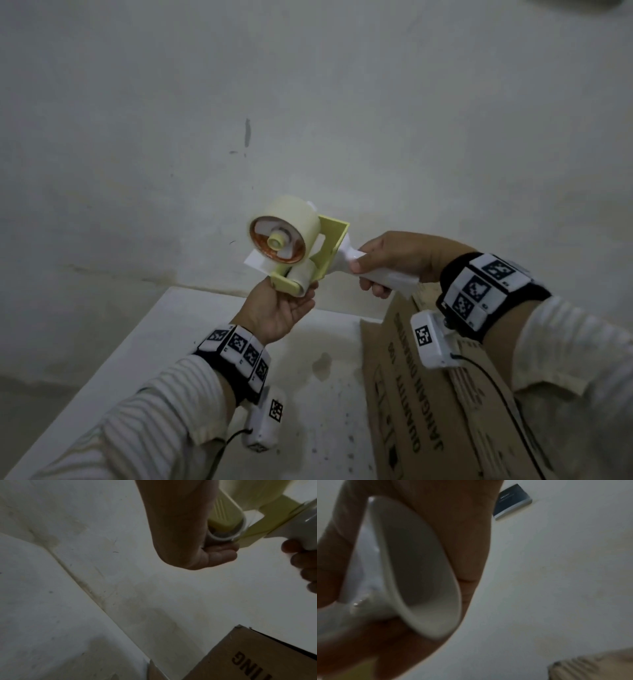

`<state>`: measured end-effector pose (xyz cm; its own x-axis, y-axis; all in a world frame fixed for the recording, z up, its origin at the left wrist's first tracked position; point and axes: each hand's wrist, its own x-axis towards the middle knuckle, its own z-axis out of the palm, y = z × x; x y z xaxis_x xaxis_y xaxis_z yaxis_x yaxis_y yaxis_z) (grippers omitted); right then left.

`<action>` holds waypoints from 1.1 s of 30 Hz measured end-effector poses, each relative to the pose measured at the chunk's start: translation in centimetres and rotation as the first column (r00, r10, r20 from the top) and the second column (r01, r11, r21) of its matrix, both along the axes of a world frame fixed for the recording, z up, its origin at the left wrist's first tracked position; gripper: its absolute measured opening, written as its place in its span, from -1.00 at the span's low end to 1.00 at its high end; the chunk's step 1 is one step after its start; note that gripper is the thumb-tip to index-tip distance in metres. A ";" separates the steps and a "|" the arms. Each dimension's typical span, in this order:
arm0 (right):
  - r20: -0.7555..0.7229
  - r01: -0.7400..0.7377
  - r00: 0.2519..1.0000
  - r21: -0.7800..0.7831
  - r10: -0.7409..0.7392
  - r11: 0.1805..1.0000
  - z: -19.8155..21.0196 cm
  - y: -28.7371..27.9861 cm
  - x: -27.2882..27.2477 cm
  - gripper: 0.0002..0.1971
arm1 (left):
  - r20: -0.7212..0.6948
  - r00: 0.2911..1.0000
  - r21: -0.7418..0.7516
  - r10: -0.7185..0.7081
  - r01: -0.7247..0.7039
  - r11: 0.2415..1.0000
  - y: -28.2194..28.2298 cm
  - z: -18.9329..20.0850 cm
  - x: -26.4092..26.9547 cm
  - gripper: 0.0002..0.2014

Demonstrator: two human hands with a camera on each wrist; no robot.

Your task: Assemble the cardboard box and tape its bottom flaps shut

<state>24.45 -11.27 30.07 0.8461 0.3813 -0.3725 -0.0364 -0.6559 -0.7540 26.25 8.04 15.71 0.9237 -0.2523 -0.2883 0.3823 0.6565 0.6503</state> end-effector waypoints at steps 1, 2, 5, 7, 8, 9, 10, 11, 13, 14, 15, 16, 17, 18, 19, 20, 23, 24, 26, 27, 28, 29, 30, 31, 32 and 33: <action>0.055 0.003 0.999 -0.075 0.001 0.997 0.2 -0.7 -0.3 -0.94 | -0.003 1.000 0.029 0.001 -0.001 1.000 -0.7 0.4 -0.2 -0.61; 0.131 0.011 0.991 -0.189 0.014 0.982 0.4 -1.4 -0.6 -0.96 | -0.008 1.000 0.065 -0.002 0.002 0.998 -1.5 0.8 -0.5 -0.62; 0.349 0.085 0.933 -0.449 0.087 0.890 1.0 -3.2 -1.7 -0.93 | 0.011 1.000 0.156 -0.001 -0.001 0.988 -4.6 2.4 -1.6 -0.65; 0.417 0.131 0.906 -0.429 0.068 0.894 1.5 -5.0 -2.4 -0.90 | 0.036 0.999 0.139 0.002 -0.007 0.990 -6.7 3.6 -2.5 -0.66; 0.441 0.146 0.896 -0.406 0.053 0.902 1.8 -6.1 -2.7 -0.90 | 0.052 0.999 0.117 0.008 -0.014 0.993 -7.7 4.1 -2.8 -0.66; 0.458 0.158 0.888 -0.379 0.036 0.912 2.1 -7.2 -3.2 -0.90 | 0.069 0.997 0.092 0.014 -0.021 0.996 -8.6 4.6 -3.2 -0.67; 0.468 0.166 0.883 -0.348 0.018 0.923 2.4 -8.5 -3.5 -0.87 | 0.081 0.996 0.065 0.023 -0.028 0.998 -9.5 5.0 -3.7 -0.67; 0.475 0.168 0.880 -0.317 0.002 0.933 2.7 -9.8 -3.8 -0.83 | 0.085 0.996 0.041 0.032 -0.035 0.999 -10.3 5.3 -4.2 -0.66; 0.480 0.163 0.877 -0.275 -0.012 0.947 3.1 -11.9 -4.5 -0.80 | 0.081 0.996 0.013 0.033 -0.034 0.999 -12.0 5.7 -5.3 -0.64; 0.481 0.154 0.876 -0.266 -0.007 0.952 3.2 -12.8 -4.7 -0.79 | 0.076 0.997 0.012 0.024 -0.025 1.000 -12.8 5.8 -5.9 -0.64; 0.480 0.140 0.877 -0.264 0.004 0.954 3.2 -13.6 -4.9 -0.78 | 0.071 0.997 0.018 0.014 -0.015 1.000 -13.5 5.8 -6.5 -0.64; 0.476 0.124 0.879 -0.266 0.019 0.956 3.2 -14.4 -5.1 -0.78 | 0.066 0.998 0.023 0.007 -0.008 1.000 -14.1 5.8 -7.0 -0.64; 0.471 0.107 0.881 -0.270 0.035 0.957 3.1 -15.0 -5.3 -0.77 | 0.064 0.998 0.023 0.002 -0.003 1.000 -14.6 5.8 -7.6 -0.64; 0.468 0.092 0.882 -0.274 0.050 0.957 2.9 -15.5 -5.5 -0.76 | 0.064 0.998 0.019 -0.001 0.000 1.000 -15.1 5.7 -8.1 -0.63; 0.465 0.081 0.883 -0.278 0.060 0.957 2.7 -15.9 -5.6 -0.76 | 0.068 0.998 0.010 -0.005 0.004 1.000 -15.4 5.6 -8.7 -0.61; 0.461 0.073 0.885 -0.279 0.067 0.957 2.5 -16.3 -5.8 -0.75 | 0.072 0.997 0.002 -0.011 0.010 1.000 -15.7 5.4 -9.2 -0.59; 0.438 0.047 0.896 -0.264 0.076 0.963 1.9 -17.2 -6.4 -0.77 | 0.065 0.998 0.015 -0.027 0.026 1.000 -16.2 5.1 -10.1 -0.57; 0.429 0.042 0.900 -0.261 0.077 0.965 1.7 -17.4 -6.4 -0.79 | 0.059 0.998 0.027 -0.030 0.028 0.999 -16.2 5.0 -10.3 -0.58; 0.419 0.040 0.905 -0.255 0.074 0.966 1.4 -17.6 -6.5 -0.82 | 0.052 0.998 0.050 -0.035 0.033 0.998 -16.1 4.8 -10.4 -0.61; 0.417 0.040 0.906 -0.254 0.072 0.966 1.3 -17.6 -6.5 -0.83 | 0.051 0.998 0.067 -0.039 0.035 0.997 -16.0 4.7 -10.4 -0.63; 0.417 0.042 0.906 -0.258 0.072 0.965 1.2 -17.6 -6.4 -0.84 | 0.051 0.998 0.085 -0.048 0.043 0.995 -15.9 4.6 -10.4 -0.65; 0.416 0.045 0.906 -0.266 0.073 0.963 1.1 -17.6 -6.4 -0.85 | 0.052 0.997 0.101 -0.060 0.055 0.993 -15.8 4.6 -10.3 -0.66; 0.412 0.045 0.908 -0.270 0.073 0.962 0.9 -17.6 -6.4 -0.85 | 0.055 0.996 0.115 -0.076 0.070 0.991 -15.8 4.5 -10.3 -0.67; 0.405 0.046 0.912 -0.268 0.069 0.962 0.8 -17.6 -6.4 -0.85 | 0.058 0.994 0.127 -0.092 0.084 0.988 -15.7 4.4 -10.2 -0.68; 0.397 0.046 0.915 -0.263 0.065 0.964 0.7 -17.5 -6.4 -0.83 | 0.061 0.993 0.140 -0.102 0.092 0.986 -15.6 4.3 -10.1 -0.70; 0.390 0.048 0.919 -0.258 0.059 0.965 0.7 -17.5 -6.4 -0.81 | 0.061 0.993 0.152 -0.104 0.093 0.984 -15.6 4.3 -10.0 -0.71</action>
